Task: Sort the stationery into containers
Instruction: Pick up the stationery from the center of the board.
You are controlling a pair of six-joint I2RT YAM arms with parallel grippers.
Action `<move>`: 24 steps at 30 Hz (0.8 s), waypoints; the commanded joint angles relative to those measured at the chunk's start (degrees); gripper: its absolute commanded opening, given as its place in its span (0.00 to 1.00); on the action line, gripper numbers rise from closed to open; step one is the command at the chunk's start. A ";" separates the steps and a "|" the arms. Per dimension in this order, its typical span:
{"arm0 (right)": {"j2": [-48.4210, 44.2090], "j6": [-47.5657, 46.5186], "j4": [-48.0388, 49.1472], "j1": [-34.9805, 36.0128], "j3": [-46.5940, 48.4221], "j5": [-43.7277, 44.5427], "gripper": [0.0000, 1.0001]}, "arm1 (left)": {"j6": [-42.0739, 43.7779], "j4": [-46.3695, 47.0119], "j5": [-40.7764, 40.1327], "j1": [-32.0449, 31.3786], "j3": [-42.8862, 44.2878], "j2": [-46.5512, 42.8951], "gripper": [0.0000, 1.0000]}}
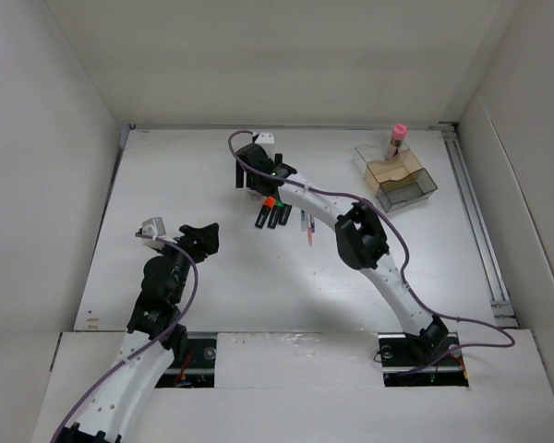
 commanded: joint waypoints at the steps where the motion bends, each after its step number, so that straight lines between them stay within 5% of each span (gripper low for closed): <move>1: 0.76 -0.20 -0.11 0.80 0.70 0.19 0.88 | -0.13 2.37 0.68 -0.19 1.73 0.21 0.82; 3: 0.76 -0.20 0.50 0.80 -1.58 0.18 0.86 | -0.13 2.37 0.68 -0.19 1.73 -0.41 0.82; 9: -1.95 1.73 1.64 1.32 -3.16 2.63 0.52 | -0.13 2.90 1.21 -0.19 1.73 -0.23 0.82; 16: -14.69 1.73 5.86 -2.27 -5.36 7.56 0.51 | -0.13 2.90 1.21 -0.19 1.73 -0.23 0.82; 24: -27.71 2.26 8.59 -19.92 -18.89 11.87 0.48 | -0.13 3.95 1.73 -0.19 1.20 -0.14 0.82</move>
